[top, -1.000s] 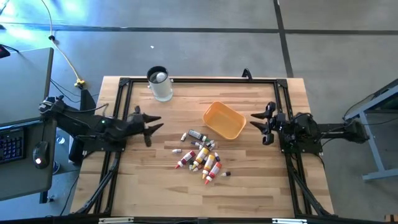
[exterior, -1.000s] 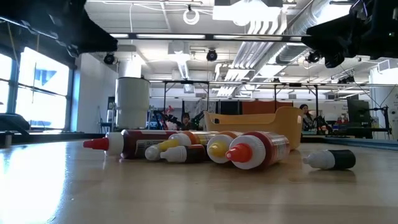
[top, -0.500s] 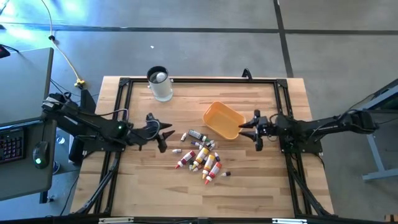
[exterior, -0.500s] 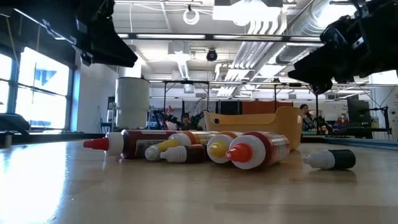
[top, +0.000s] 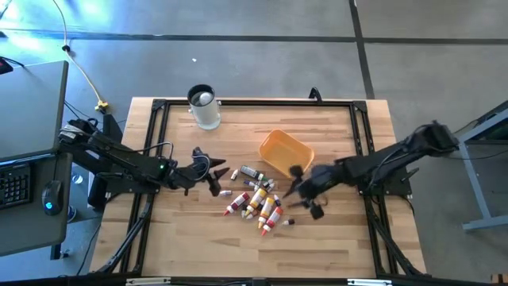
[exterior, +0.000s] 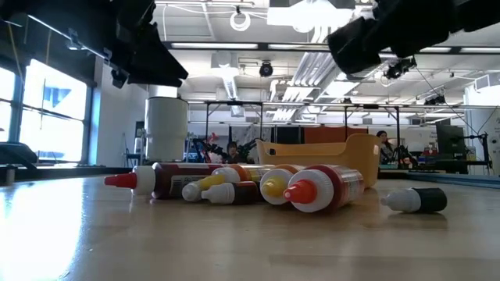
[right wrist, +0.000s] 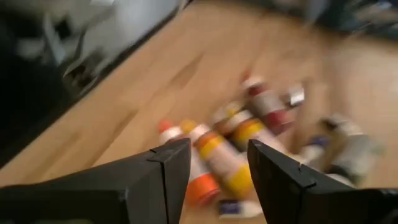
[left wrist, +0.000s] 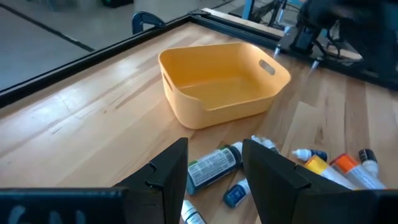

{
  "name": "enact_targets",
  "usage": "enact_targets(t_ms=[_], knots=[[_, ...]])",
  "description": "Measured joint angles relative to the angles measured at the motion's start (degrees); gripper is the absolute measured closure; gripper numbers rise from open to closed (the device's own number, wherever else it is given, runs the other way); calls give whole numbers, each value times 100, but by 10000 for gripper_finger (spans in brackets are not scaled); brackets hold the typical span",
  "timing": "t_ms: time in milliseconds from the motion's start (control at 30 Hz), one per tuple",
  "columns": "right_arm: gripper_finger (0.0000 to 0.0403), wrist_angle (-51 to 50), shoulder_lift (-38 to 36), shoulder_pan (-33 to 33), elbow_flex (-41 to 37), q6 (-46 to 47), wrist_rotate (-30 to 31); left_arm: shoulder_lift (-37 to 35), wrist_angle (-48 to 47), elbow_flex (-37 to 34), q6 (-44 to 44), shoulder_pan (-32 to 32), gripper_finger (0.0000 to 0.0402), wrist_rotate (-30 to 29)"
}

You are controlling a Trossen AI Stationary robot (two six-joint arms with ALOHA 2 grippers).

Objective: Pick & Place food coloring
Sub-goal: Put the large orange food coloring bottle into the yellow bin

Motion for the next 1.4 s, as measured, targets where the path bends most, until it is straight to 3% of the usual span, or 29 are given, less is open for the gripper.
enact_targets(t_ms=[100, 333, 633, 933, 1400], knots=[[249, -1076, 748, 250, 845, -29, -3, 0, 0, 0, -117, 0, 250, -57], [249, -2416, 2373, 628, 2413, -501, 54, 0, -2, 0, -409, -2, 250, -57], [249, -3032, 3601, 984, 3700, -851, 710, -2, -39, -1, -553, -2, 250, 58], [248, -3278, 4218, 1168, 4116, -1076, 1579, -2, -42, -7, -1201, -2, 250, 527], [249, -3531, 4414, 1049, 4118, -1074, 1547, -2, -39, -9, -1253, -2, 250, 507]])
